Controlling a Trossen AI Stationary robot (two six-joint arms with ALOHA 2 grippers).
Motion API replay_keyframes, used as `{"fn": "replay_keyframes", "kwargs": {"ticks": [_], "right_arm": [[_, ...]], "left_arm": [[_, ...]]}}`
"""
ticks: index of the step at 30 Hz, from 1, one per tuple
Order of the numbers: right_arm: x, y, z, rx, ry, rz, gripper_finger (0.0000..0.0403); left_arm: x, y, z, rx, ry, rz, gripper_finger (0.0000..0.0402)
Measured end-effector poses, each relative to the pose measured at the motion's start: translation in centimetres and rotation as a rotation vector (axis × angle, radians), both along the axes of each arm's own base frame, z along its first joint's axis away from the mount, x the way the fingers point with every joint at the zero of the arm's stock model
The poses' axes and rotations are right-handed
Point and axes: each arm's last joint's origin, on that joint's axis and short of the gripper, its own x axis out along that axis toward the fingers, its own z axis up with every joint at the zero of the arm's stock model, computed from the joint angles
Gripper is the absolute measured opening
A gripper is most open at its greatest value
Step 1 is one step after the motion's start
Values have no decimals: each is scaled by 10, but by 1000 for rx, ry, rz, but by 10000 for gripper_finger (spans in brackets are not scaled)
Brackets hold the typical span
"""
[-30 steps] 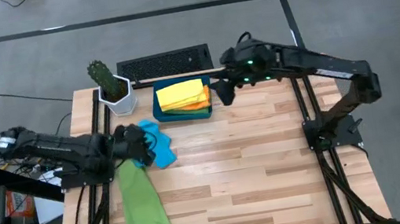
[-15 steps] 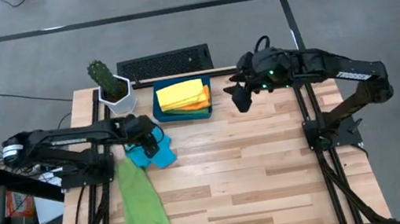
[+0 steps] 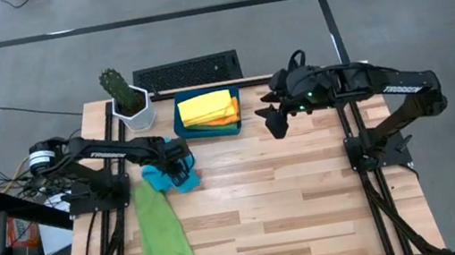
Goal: Fold microfiber towels
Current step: Fold the blue towel
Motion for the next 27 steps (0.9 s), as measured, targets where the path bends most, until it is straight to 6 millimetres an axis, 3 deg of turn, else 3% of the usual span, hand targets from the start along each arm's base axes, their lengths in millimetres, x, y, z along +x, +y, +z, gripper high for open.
{"fn": "replay_keyframes", "kwargs": {"ticks": [4, 10, 14, 20, 23, 27], "right_arm": [[-1, 1, -1, -15, 10, -11, 238], [0, 1, -4, -30, 38, 1, 238], [7, 4, -17, -55, 46, 34, 238], [25, 16, -40, -81, -15, 256, 238], [37, 22, -51, -97, -124, 350, 238], [47, 24, -59, -103, -279, 430, 238]], "left_arm": [[2, -3, 22, -3, -52, 32, 12], [2, -6, 74, 5, -200, 83, 6], [-1, -17, 117, -31, -369, 60, 3], [-9, -42, 183, -93, -618, -66, 4], [-12, -53, 207, -105, -694, -115, 4], [-10, -63, 221, -120, -736, -162, 4]]}}
